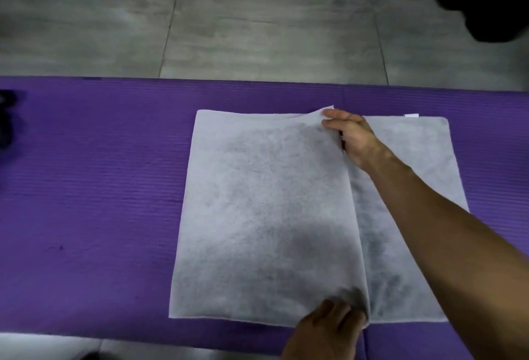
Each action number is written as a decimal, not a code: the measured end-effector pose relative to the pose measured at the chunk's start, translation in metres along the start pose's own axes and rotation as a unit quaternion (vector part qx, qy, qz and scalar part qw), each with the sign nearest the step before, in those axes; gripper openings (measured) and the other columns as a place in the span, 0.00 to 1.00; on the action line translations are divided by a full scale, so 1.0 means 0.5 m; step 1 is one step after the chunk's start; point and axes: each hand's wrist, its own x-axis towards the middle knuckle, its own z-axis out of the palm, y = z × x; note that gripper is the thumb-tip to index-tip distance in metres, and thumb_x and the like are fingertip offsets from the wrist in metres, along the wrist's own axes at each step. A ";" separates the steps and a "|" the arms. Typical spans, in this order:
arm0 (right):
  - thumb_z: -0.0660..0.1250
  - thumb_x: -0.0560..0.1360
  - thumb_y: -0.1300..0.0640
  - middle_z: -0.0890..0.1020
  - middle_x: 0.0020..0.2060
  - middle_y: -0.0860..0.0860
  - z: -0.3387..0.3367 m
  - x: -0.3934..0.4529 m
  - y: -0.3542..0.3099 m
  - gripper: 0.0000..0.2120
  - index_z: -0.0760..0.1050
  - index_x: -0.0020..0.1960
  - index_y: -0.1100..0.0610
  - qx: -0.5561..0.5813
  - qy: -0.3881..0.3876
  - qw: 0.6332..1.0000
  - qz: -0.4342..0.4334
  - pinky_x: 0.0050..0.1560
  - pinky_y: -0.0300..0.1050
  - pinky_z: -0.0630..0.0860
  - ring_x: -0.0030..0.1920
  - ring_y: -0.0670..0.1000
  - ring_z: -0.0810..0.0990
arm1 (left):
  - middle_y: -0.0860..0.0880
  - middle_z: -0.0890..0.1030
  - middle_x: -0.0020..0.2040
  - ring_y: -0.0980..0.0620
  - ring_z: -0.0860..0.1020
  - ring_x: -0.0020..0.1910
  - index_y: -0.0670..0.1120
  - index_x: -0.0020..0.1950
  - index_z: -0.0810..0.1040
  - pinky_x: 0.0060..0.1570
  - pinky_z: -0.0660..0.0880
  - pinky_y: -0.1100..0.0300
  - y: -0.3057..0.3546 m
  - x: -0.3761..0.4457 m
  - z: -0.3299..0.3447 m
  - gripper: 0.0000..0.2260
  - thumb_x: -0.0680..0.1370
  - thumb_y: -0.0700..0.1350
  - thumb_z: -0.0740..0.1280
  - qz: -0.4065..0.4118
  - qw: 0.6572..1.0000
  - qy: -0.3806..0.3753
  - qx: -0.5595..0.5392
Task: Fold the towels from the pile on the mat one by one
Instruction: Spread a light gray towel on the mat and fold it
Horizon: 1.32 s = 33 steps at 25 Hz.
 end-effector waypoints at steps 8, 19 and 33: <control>0.60 0.77 0.50 0.73 0.70 0.56 0.175 -0.111 0.112 0.22 0.75 0.67 0.58 -0.417 0.014 0.837 -0.354 0.71 0.51 0.66 0.69 0.56 0.71 | 0.51 0.80 0.43 0.51 0.79 0.40 0.50 0.48 0.79 0.40 0.76 0.59 -0.182 -0.061 -0.128 0.08 0.77 0.50 0.62 -0.171 0.980 0.098 0.020; 0.57 0.81 0.44 0.58 0.78 0.52 0.469 -0.030 0.067 0.28 0.59 0.78 0.53 -0.620 -0.119 0.702 -0.329 0.75 0.56 0.55 0.78 0.57 0.55 | 0.49 0.76 0.49 0.48 0.74 0.44 0.52 0.60 0.72 0.47 0.70 0.58 -0.318 -0.221 -0.214 0.21 0.68 0.54 0.63 -0.404 0.905 0.129 0.014; 0.62 0.80 0.48 0.73 0.30 0.48 0.584 -0.053 0.033 0.15 0.73 0.41 0.58 -0.631 -0.017 0.748 -0.205 0.32 0.39 0.63 0.30 0.47 0.71 | 0.56 0.78 0.36 0.61 0.74 0.33 0.56 0.45 0.72 0.36 0.68 0.69 -0.338 -0.237 -0.293 0.11 0.72 0.45 0.73 -0.450 0.856 0.120 -0.225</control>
